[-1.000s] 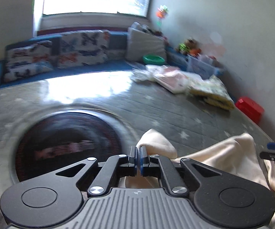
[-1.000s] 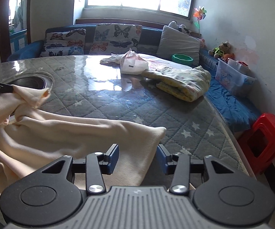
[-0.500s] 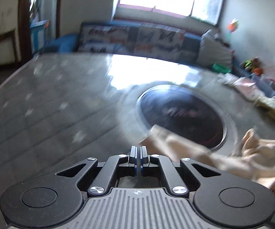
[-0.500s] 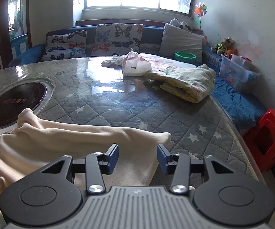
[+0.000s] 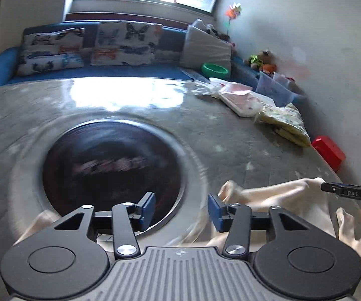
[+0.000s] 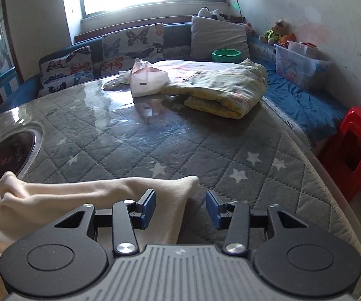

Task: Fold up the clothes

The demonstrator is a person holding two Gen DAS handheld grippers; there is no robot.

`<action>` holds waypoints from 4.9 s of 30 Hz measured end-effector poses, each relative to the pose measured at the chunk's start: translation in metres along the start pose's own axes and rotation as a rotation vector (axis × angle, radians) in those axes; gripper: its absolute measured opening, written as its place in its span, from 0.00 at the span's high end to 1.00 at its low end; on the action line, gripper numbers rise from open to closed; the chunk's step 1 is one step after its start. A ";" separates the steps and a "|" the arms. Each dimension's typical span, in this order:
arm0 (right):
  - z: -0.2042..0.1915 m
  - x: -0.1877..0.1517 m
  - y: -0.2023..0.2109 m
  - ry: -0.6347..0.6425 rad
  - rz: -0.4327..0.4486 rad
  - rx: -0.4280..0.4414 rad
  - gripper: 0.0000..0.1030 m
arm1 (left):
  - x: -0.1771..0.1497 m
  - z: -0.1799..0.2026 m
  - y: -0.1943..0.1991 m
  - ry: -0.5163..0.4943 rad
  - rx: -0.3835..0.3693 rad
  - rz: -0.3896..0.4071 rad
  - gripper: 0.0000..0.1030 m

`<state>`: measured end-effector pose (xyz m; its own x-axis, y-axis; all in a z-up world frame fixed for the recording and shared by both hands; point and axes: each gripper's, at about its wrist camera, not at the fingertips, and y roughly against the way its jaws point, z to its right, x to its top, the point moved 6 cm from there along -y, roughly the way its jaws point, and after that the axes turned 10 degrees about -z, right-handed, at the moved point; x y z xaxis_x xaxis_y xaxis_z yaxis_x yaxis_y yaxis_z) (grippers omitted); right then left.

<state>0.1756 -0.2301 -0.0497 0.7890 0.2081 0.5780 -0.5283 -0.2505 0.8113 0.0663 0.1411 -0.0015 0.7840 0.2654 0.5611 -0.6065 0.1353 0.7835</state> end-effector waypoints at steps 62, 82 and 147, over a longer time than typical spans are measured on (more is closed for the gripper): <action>-0.018 -0.027 0.026 0.217 -0.010 0.124 0.88 | -0.012 0.053 -0.034 -0.216 -0.212 -0.054 0.92; -0.105 0.045 -0.037 0.268 -0.062 0.170 0.65 | 0.044 -0.065 -0.037 -0.126 0.101 0.062 0.92; -0.151 0.004 0.013 0.405 0.074 0.143 0.35 | -0.063 -0.174 0.048 0.151 0.363 0.094 0.90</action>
<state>0.1250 -0.0898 -0.0233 0.5490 0.5315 0.6451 -0.5077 -0.4011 0.7625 -0.0350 0.2969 -0.0451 0.6824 0.4014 0.6109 -0.5676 -0.2356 0.7889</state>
